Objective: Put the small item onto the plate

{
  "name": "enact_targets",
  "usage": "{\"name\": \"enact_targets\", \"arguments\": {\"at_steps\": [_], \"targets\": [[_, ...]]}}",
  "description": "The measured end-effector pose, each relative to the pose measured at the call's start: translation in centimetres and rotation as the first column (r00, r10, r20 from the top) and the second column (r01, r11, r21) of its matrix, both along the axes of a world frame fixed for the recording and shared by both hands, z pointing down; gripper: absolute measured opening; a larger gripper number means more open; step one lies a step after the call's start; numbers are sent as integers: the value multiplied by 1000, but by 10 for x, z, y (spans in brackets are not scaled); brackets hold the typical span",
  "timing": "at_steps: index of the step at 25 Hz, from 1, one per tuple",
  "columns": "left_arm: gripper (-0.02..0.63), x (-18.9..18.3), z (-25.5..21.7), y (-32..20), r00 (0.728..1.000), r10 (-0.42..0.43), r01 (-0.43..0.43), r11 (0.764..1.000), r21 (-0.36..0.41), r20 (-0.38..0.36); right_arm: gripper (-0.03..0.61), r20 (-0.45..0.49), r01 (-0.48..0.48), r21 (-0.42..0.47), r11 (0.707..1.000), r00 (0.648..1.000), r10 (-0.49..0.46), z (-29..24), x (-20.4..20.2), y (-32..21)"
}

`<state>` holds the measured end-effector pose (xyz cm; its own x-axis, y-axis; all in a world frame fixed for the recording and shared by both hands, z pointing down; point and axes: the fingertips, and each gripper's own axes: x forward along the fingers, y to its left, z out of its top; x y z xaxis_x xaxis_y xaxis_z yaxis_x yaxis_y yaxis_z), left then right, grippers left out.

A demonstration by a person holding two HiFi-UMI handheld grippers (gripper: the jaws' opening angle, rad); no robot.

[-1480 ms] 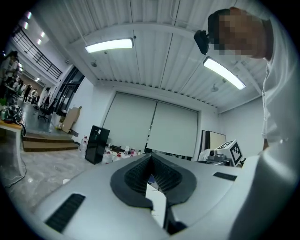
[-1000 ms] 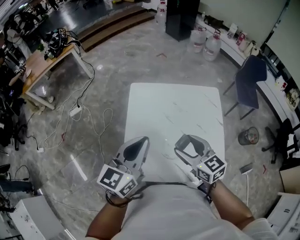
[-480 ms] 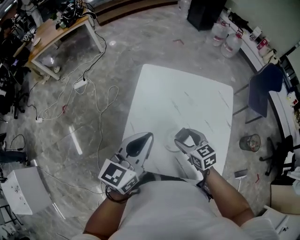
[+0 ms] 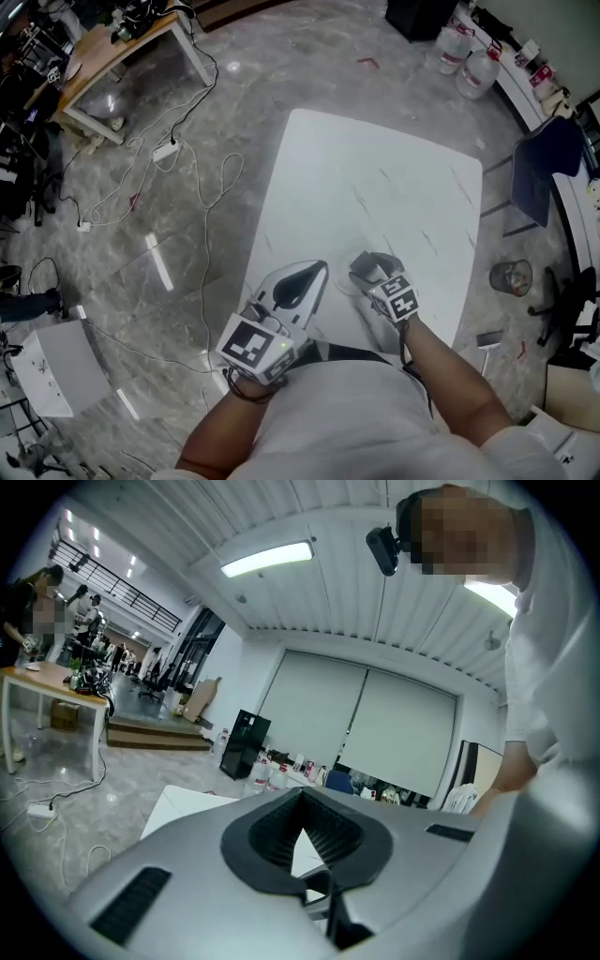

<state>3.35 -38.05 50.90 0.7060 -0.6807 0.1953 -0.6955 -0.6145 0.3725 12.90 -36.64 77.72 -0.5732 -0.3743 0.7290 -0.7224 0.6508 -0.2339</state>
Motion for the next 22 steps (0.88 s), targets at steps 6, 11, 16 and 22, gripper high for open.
{"name": "enact_targets", "arguments": {"at_steps": [6,11,16,22], "targets": [[5,13,22,-7,1000,19,-18,999,-36,21,295,-54,22,-49,999,998,-25,42,2,-1],[5,13,31,-10,999,24,-22,998,-58,34,295,-103,64,-81,995,992,-72,60,-4,2],[5,14,44,-5,999,21,-17,996,-87,39,294,-171,113,-73,991,978,-124,71,-6,4],[5,12,47,-5,999,30,-25,995,-100,42,293,-202,118,-55,991,971,-127,77,-6,1]]}}
